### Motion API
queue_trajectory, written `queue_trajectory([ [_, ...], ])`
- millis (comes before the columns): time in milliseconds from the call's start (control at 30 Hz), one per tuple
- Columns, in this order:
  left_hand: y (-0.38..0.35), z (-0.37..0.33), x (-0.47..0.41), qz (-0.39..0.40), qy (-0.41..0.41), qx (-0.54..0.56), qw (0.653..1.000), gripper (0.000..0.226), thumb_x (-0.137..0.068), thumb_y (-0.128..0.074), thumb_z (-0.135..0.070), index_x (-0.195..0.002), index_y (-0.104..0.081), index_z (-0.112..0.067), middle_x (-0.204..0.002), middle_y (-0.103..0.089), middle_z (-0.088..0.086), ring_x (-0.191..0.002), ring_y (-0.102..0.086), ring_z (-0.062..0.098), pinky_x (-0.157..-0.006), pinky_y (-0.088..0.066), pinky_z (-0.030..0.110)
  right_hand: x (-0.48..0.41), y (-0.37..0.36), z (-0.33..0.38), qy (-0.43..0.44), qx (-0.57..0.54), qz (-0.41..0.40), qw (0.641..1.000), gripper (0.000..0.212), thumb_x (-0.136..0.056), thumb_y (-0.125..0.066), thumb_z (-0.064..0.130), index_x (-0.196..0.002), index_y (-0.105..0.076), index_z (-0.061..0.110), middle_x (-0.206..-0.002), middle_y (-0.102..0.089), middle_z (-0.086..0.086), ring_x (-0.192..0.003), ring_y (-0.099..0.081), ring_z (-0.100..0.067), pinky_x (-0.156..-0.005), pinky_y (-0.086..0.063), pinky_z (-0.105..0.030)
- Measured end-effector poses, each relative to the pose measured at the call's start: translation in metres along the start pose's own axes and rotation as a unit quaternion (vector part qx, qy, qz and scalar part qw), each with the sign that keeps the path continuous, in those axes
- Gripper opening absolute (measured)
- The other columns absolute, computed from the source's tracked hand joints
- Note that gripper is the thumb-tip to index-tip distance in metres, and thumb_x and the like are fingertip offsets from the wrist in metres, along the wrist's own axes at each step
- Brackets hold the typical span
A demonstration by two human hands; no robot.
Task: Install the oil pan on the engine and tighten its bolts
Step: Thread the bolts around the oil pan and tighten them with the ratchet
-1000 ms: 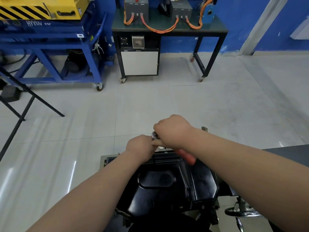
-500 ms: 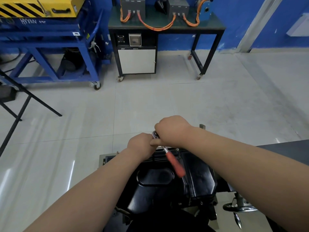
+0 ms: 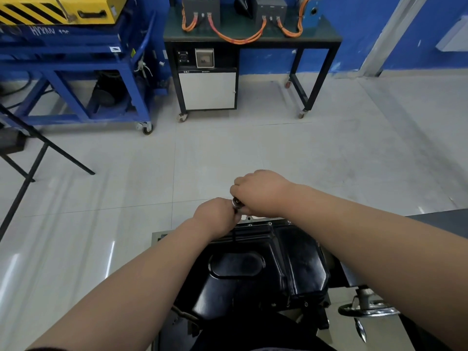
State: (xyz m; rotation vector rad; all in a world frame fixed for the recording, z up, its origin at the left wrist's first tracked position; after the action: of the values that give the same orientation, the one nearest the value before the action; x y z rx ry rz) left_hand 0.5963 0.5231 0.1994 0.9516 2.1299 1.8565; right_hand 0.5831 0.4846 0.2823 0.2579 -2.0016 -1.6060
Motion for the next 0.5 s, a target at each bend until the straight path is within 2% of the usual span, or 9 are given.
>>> queue_trajectory([
  [67,0.001,-0.004,-0.001,-0.012,-0.018,-0.020,1.000,0.027,-0.095,-0.033,-0.034,-0.082,-0.051,-0.018,-0.091,-0.066,0.009,-0.081,-0.059,0.027,-0.057,-0.033,0.028,0.001,0.003,-0.001,0.015,0.005,-0.014,1.000,0.022,-0.092,-0.049,0.022,-0.112,-0.053,0.014,-0.109,-0.053,-0.005,-0.099,-0.052,-0.024,-0.075,-0.040,-0.035],
  [100,0.003,-0.003,-0.002,-0.019,-0.012,-0.022,1.000,0.028,-0.095,-0.032,-0.035,-0.083,-0.051,-0.019,-0.090,-0.065,0.007,-0.080,-0.059,0.027,-0.057,-0.033,0.027,0.000,0.004,-0.003,0.003,-0.002,-0.021,1.000,0.022,-0.091,-0.050,0.020,-0.111,-0.052,0.013,-0.109,-0.053,-0.006,-0.099,-0.052,-0.024,-0.074,-0.040,-0.035],
  [167,0.004,0.004,-0.002,-0.021,0.026,-0.019,0.999,0.031,-0.093,-0.030,-0.035,-0.071,-0.046,-0.019,-0.084,-0.064,0.005,-0.071,-0.053,0.025,-0.056,-0.034,0.027,-0.001,0.005,-0.005,-0.035,-0.012,-0.026,0.999,0.018,-0.091,-0.049,0.029,-0.099,-0.056,0.015,-0.098,-0.057,-0.004,-0.085,-0.056,-0.025,-0.065,-0.038,-0.032],
  [233,0.002,0.010,-0.001,-0.005,0.056,-0.006,0.998,0.029,-0.089,-0.032,-0.029,-0.062,-0.040,-0.021,-0.077,-0.059,0.002,-0.067,-0.048,0.023,-0.057,-0.034,0.026,-0.002,0.002,-0.007,-0.074,-0.002,-0.014,0.997,0.030,-0.089,-0.045,0.045,-0.080,-0.056,0.019,-0.079,-0.057,-0.002,-0.063,-0.052,-0.022,-0.054,-0.033,-0.028],
  [300,-0.001,0.009,0.001,0.013,0.051,0.009,0.999,0.029,-0.088,-0.034,-0.027,-0.059,-0.038,-0.021,-0.072,-0.054,0.001,-0.067,-0.047,0.023,-0.057,-0.034,0.026,-0.001,-0.002,-0.008,-0.087,-0.007,-0.008,0.996,0.035,-0.087,-0.044,0.051,-0.074,-0.056,0.020,-0.070,-0.052,0.000,-0.056,-0.049,-0.020,-0.049,-0.028,-0.026],
  [367,-0.002,0.004,0.000,0.011,0.018,-0.007,1.000,0.032,-0.092,-0.033,-0.029,-0.063,-0.038,-0.018,-0.076,-0.060,0.005,-0.067,-0.049,0.025,-0.056,-0.034,0.027,0.000,-0.001,-0.005,-0.049,-0.010,-0.022,0.999,0.028,-0.089,-0.047,0.044,-0.089,-0.058,0.018,-0.085,-0.056,-0.002,-0.073,-0.058,-0.023,-0.057,-0.034,-0.028],
  [433,0.000,-0.002,-0.001,-0.003,-0.015,-0.030,0.999,0.030,-0.095,-0.031,-0.033,-0.071,-0.042,-0.018,-0.086,-0.065,0.009,-0.074,-0.056,0.027,-0.056,-0.033,0.028,0.000,0.001,-0.002,0.004,0.002,-0.033,0.999,0.020,-0.091,-0.050,0.027,-0.106,-0.054,0.015,-0.103,-0.054,-0.004,-0.092,-0.055,-0.024,-0.069,-0.033,-0.032],
  [500,0.003,-0.003,-0.001,-0.019,-0.024,-0.032,0.999,0.029,-0.095,-0.030,-0.036,-0.080,-0.048,-0.020,-0.089,-0.066,0.009,-0.081,-0.060,0.027,-0.056,-0.032,0.028,0.000,0.004,-0.003,0.020,0.007,-0.037,0.999,0.022,-0.088,-0.052,0.013,-0.111,-0.051,0.015,-0.108,-0.050,-0.004,-0.098,-0.051,-0.024,-0.071,-0.030,-0.032],
])
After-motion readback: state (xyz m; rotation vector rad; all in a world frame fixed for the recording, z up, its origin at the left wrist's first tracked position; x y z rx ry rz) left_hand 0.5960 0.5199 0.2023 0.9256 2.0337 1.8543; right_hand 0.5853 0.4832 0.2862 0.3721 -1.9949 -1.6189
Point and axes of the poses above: each hand's wrist, its own x-axis away from the middle knuckle, its own y-axis out of the back of the hand, z = x × y, the point moved 9 cm from there along -x, towards the middle knuckle
